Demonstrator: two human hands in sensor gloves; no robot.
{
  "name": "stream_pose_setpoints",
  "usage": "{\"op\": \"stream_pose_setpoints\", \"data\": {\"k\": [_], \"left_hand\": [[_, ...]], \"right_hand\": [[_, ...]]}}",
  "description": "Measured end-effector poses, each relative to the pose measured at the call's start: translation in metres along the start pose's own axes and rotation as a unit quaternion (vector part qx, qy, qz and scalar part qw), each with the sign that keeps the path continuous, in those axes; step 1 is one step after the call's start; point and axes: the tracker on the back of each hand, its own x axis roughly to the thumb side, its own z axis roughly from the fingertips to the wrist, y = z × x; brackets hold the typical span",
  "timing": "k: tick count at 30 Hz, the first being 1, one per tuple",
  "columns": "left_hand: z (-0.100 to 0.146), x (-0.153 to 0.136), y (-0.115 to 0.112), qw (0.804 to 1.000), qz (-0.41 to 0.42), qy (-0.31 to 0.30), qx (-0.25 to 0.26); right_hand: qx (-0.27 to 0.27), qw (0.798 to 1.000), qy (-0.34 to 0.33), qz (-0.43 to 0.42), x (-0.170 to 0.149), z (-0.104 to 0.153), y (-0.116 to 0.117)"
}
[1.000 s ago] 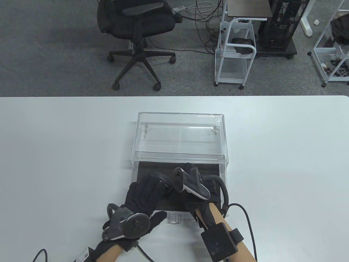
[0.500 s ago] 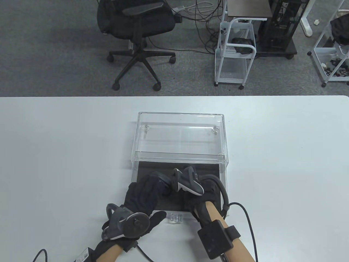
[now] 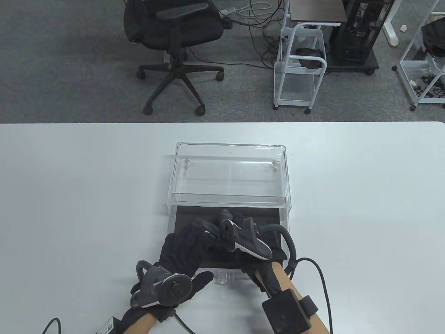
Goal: Pull drawer to retrieve items
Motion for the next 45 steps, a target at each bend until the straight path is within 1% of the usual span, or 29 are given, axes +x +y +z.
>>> {"op": "stream_pose_setpoints", "data": {"k": [1, 2, 4, 5, 6, 7, 8, 10, 12, 13, 14, 16, 17, 20, 23, 25, 29, 32, 35, 36, 37, 39, 42, 43, 45], "left_hand": [[0.0, 0.0, 0.0, 1.0, 0.0, 0.0, 0.001], [0.001, 0.0, 0.0, 1.0, 0.0, 0.001, 0.005], [0.001, 0.0, 0.0, 1.0, 0.0, 0.0, 0.008], [0.001, 0.0, 0.0, 1.0, -0.001, 0.0, 0.01], [0.001, 0.0, 0.001, 1.0, -0.001, 0.0, 0.012], [0.001, 0.0, 0.001, 1.0, -0.001, 0.0, 0.013], [0.002, 0.0, 0.0, 1.0, 0.0, 0.0, 0.014], [0.001, 0.0, 0.0, 1.0, -0.001, -0.001, 0.013], [0.001, 0.001, 0.0, 1.0, -0.002, -0.001, 0.012], [0.001, 0.001, 0.0, 1.0, -0.003, -0.002, 0.011], [0.001, 0.001, 0.0, 1.0, -0.003, -0.002, 0.012], [0.001, 0.001, 0.0, 1.0, -0.004, -0.004, 0.018], [0.001, 0.001, 0.0, 1.0, -0.003, -0.004, 0.019], [0.0, 0.001, 0.0, 1.0, -0.003, -0.004, 0.018], [0.0, 0.001, -0.001, 1.0, -0.001, -0.003, 0.014], [-0.001, 0.001, -0.001, 1.0, -0.001, -0.005, 0.016], [-0.001, 0.002, -0.001, 1.0, -0.002, -0.006, 0.018], [-0.001, 0.001, -0.001, 1.0, 0.0, -0.003, 0.017], [-0.001, 0.001, 0.0, 1.0, 0.002, -0.003, 0.022], [-0.001, 0.001, 0.0, 1.0, 0.002, -0.003, 0.023], [-0.001, 0.001, 0.001, 1.0, 0.001, -0.003, 0.024], [-0.001, 0.001, 0.001, 1.0, 0.001, -0.004, 0.029], [0.0, 0.001, 0.002, 0.999, 0.001, -0.003, 0.036], [0.001, 0.002, 0.003, 0.999, 0.002, -0.004, 0.04], [0.003, 0.002, 0.004, 0.999, 0.0, -0.005, 0.045]], "right_hand": [[0.005, 1.0, -0.007, -0.003, -0.001, 0.005, -0.005], [-0.002, 0.999, -0.034, -0.011, -0.002, 0.013, -0.013], [-0.022, 0.999, -0.044, -0.025, -0.008, 0.027, -0.025], [-0.056, 0.997, -0.039, -0.033, -0.014, 0.037, -0.033], [-0.082, 0.996, -0.02, -0.04, -0.024, 0.045, -0.04], [-0.095, 0.994, -0.003, -0.044, -0.033, 0.05, -0.044], [-0.115, 0.992, 0.022, -0.052, -0.049, 0.054, -0.048], [-0.116, 0.989, 0.077, -0.056, -0.08, 0.056, -0.048], [-0.118, 0.983, 0.127, -0.053, -0.119, 0.051, -0.04], [-0.114, 0.981, 0.143, -0.056, -0.132, 0.049, -0.035], [-0.103, 0.977, 0.174, -0.065, -0.154, 0.044, -0.024], [-0.078, 0.969, 0.221, -0.074, -0.184, 0.036, -0.002], [-0.066, 0.967, 0.236, -0.074, -0.194, 0.034, 0.007], [-0.029, 0.956, 0.279, -0.081, -0.225, 0.024, 0.045], [-0.013, 0.951, 0.296, -0.088, -0.237, 0.017, 0.072], [-0.009, 0.952, 0.297, -0.077, -0.239, 0.013, 0.084], [0.016, 0.952, 0.298, -0.069, -0.238, 0.007, 0.1], [0.01, 0.952, 0.296, -0.074, -0.236, 0.01, 0.096], [-0.051, 0.952, 0.289, -0.082, -0.229, 0.021, 0.074], [-0.065, 0.954, 0.282, -0.082, -0.225, 0.025, 0.067], [-0.086, 0.957, 0.264, -0.087, -0.216, 0.031, 0.055], [-0.123, 0.962, 0.223, -0.104, -0.193, 0.044, 0.032], [-0.185, 0.963, 0.152, -0.122, -0.153, 0.064, 0.006], [-0.208, 0.961, 0.123, -0.132, -0.138, 0.069, 0.0], [-0.221, 0.961, 0.072, -0.15, -0.114, 0.077, -0.006]]}}
